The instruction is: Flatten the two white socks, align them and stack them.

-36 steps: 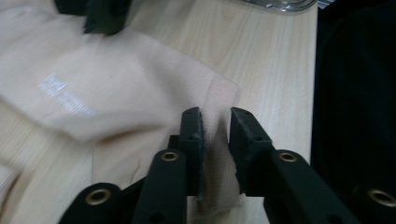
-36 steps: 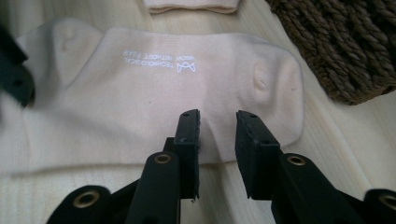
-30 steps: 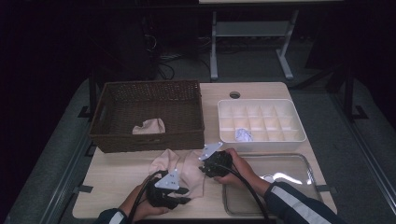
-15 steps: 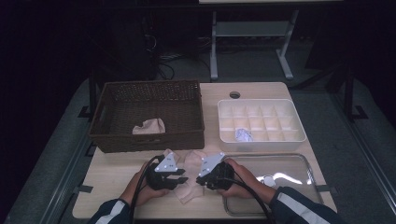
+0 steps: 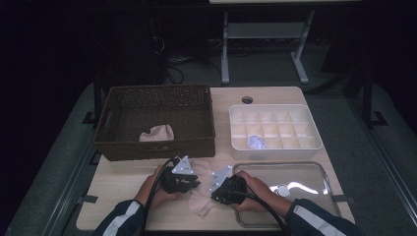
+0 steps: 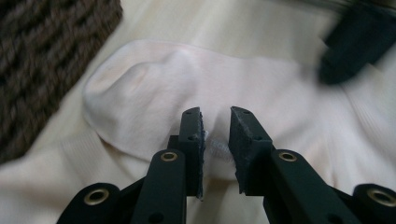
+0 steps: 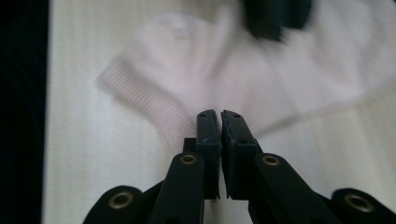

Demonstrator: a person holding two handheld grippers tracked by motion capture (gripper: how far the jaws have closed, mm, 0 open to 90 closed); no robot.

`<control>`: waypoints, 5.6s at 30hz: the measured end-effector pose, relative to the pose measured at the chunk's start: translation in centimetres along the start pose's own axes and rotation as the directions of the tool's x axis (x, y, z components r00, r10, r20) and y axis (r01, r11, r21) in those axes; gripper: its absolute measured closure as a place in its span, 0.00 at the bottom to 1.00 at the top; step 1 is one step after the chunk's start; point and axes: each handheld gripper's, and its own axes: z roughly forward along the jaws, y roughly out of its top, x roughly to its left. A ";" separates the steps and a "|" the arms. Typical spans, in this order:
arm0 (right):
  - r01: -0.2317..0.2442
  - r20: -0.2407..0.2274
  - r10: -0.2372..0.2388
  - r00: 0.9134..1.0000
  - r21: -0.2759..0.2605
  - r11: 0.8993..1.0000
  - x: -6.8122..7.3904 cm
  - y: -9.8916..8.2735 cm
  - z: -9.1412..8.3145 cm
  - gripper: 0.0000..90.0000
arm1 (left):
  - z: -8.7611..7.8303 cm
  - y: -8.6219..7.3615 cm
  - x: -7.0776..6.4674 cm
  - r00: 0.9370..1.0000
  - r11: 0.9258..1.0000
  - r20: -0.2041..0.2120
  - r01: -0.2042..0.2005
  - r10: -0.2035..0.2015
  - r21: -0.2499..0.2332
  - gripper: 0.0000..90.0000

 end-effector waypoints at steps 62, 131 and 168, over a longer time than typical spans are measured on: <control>-0.024 0.101 0.032 0.994 -0.084 0.996 -2.3 -0.3 0.2 0.85 | -6.6 -6.2 1.5 0.966 0.983 -0.184 0.185 -0.182 -0.001 0.93; 0.178 -0.044 -0.189 0.981 -0.176 0.968 1.4 1.4 0.9 0.97 | -4.2 -4.9 -2.4 0.999 0.999 -0.015 0.031 -0.031 -0.027 0.95; -0.167 0.064 0.189 0.980 -0.256 0.952 -4.2 -1.2 -4.2 0.72 | -3.9 -3.9 -0.7 0.994 0.997 -0.106 0.022 -0.029 -0.073 0.60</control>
